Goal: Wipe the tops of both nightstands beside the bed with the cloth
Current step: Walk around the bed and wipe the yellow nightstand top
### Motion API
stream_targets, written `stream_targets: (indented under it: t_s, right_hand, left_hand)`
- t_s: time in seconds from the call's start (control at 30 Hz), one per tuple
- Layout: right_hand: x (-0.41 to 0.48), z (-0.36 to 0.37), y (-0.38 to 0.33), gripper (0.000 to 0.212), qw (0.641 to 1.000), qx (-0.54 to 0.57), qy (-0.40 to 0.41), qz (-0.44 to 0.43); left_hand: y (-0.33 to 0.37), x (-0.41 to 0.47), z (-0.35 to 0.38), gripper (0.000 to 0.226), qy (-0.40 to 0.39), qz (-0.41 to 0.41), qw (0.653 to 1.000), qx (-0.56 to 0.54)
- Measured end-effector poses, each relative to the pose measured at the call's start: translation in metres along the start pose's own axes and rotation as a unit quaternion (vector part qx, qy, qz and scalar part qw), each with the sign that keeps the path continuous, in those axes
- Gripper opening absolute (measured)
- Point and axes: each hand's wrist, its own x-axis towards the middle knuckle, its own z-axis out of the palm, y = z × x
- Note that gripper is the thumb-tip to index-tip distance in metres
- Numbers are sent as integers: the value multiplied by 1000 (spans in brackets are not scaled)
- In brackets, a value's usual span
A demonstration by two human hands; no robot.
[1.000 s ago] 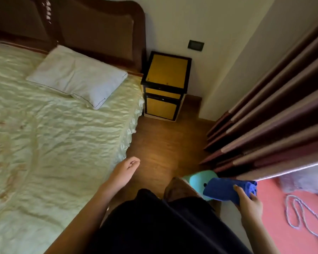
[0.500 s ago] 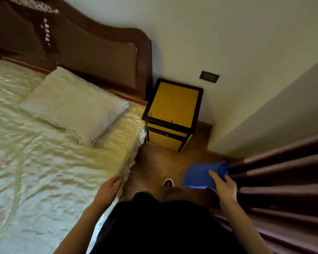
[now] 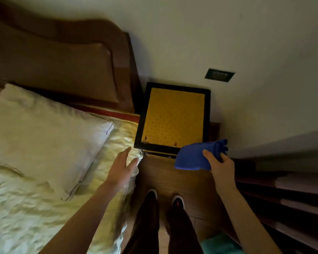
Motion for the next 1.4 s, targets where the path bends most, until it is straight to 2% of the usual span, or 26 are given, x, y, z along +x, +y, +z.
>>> stream_targets:
  t_s: [0.1, 0.17, 0.23, 0.3, 0.37, 0.43, 0.5, 0.57, 0.63, 0.7, 0.8, 0.9, 1.0, 1.1, 1.17, 1.27, 1.4]
  right_hand:
    - [45, 33, 7, 16, 998, 53, -18, -27]
    - [73, 47, 29, 35, 996, 82, -15, -15]
    - [97, 55, 62, 46, 996, 88, 8, 12]
    - [115, 57, 97, 31, 998, 44, 41, 33]
    - [121, 50, 122, 21, 995, -55, 74, 33]
    - [121, 44, 133, 28, 979, -172, 106, 16]
    - [120, 42, 135, 51, 944, -298, 137, -36]
    - [124, 52, 132, 69, 891, -411, 150, -125]
    - [136, 71, 133, 68, 831, -503, 88, -221]
    - [154, 88, 139, 64, 772, -572, 4, -276]
    - [198, 101, 142, 65, 736, -610, -26, -293]
    - [259, 109, 116, 67, 731, -602, -11, -322]
    - [328, 127, 69, 72, 758, -564, 32, -326]
    - [372, 135, 34, 78, 778, -553, 28, -298]
    - [358, 133, 37, 77, 781, -547, 14, -302]
    - [282, 121, 86, 73, 777, -550, -16, -306]
    - [173, 101, 158, 78, 724, -611, -82, -309]
  left_hand:
    - [-2, 79, 16, 64, 17, -9, 1000, -20]
    - [-5, 124, 30, 63, 28, -12, 999, -38]
    - [-11, 161, 46, 48, 27, -4, 998, -55]
    - [-21, 188, 61, 36, 27, 5, 997, -66]
    - [-31, 203, 72, 40, 34, -1, 997, -65]
    - [-38, 211, 76, 37, 48, -10, 997, -55]
    - [-38, 214, 77, 33, 54, -17, 997, -60]
    - [-34, 218, 76, 28, 52, -21, 996, -69]
    - [-31, 223, 78, 26, 53, -26, 995, -77]
    - [-30, 223, 81, 30, 70, -30, 995, -71]
    - [-33, 227, 88, 32, 106, -26, 993, -37]
    - [-36, 232, 90, 24, 116, -13, 993, -16]
    - [-40, 233, 91, 23, 122, -4, 992, -16]
    - [-40, 234, 93, 25, 124, 4, 992, -11]
    - [-40, 232, 91, 27, 127, -3, 992, -5]
    - [-38, 232, 90, 30, 126, -7, 992, -5]
    - [-36, 230, 87, 31, 114, -17, 993, -16]
